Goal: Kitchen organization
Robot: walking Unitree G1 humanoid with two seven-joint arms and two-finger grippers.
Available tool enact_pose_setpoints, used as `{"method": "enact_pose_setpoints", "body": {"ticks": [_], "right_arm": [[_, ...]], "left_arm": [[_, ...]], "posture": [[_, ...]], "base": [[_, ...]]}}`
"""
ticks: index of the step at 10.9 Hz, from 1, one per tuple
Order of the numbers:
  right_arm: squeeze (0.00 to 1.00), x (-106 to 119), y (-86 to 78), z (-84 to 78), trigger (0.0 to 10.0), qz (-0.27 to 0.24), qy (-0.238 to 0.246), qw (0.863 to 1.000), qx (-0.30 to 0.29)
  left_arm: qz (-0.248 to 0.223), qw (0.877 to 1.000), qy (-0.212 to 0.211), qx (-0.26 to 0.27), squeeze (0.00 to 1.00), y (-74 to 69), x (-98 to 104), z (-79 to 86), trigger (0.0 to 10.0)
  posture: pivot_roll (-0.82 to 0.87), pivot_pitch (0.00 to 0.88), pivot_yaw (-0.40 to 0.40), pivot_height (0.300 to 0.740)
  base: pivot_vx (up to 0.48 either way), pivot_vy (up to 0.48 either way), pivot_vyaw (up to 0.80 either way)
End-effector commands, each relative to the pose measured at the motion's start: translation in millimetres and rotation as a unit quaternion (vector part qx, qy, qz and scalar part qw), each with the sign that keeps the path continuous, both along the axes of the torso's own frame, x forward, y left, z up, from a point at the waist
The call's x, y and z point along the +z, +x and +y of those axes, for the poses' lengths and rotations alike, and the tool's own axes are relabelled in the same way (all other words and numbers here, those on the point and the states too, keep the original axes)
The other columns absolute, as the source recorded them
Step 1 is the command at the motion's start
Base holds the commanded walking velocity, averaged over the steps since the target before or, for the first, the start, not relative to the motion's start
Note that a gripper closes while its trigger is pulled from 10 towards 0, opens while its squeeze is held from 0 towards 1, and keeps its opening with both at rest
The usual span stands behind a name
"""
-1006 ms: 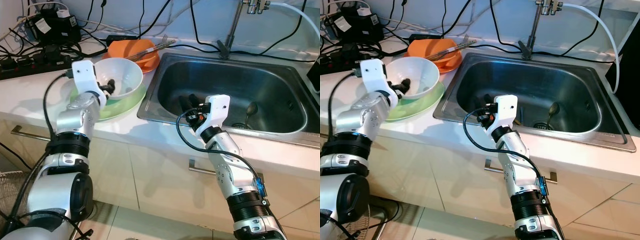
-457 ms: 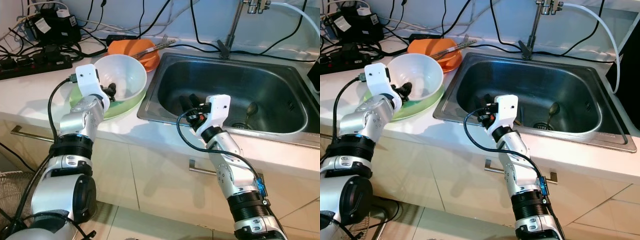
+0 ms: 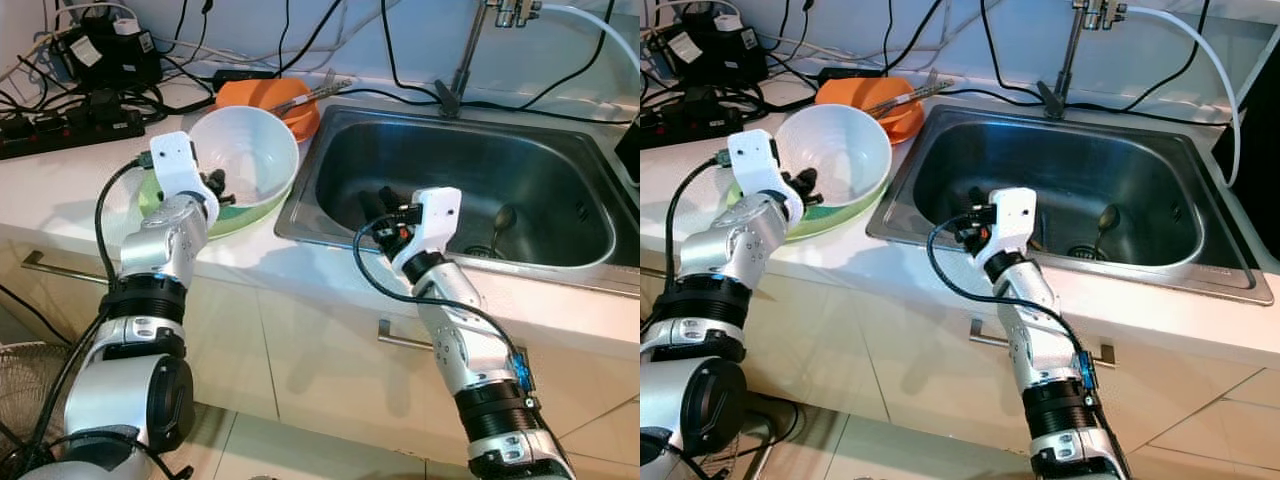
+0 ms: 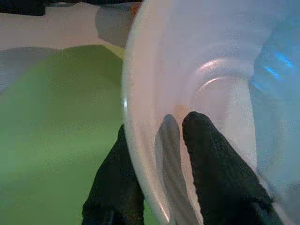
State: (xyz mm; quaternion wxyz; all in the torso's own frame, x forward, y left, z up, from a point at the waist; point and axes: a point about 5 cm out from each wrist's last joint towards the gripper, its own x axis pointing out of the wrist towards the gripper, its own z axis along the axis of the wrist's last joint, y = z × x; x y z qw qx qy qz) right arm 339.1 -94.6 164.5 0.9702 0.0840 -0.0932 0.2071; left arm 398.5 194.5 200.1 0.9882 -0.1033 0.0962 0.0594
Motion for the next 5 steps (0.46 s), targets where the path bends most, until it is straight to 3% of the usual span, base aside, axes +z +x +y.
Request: {"method": "enact_pose_setpoints", "body": {"ticks": [1,5], "right_arm": [[0.00,2.5,1.4,-0.6,10.0,-0.006,-0.002,1.000,-0.003],[0.00,-0.3,2.0,-1.9,10.0,-0.001,-0.007,1.000,-0.006]], "left_arm": [[0.004,1.000,-0.004,0.007,0.00,-1.6,-1.7,0.1,0.0],[-0.012,1.000,-0.018,0.020,0.00,-3.5,4.2,2.7,0.0]], "posture": [[0.16,0.014,0.013,0.740],[0.16,0.020,0.010,0.740]], "base": [[0.000,0.000,0.00],[0.000,0.000,0.00]]}}
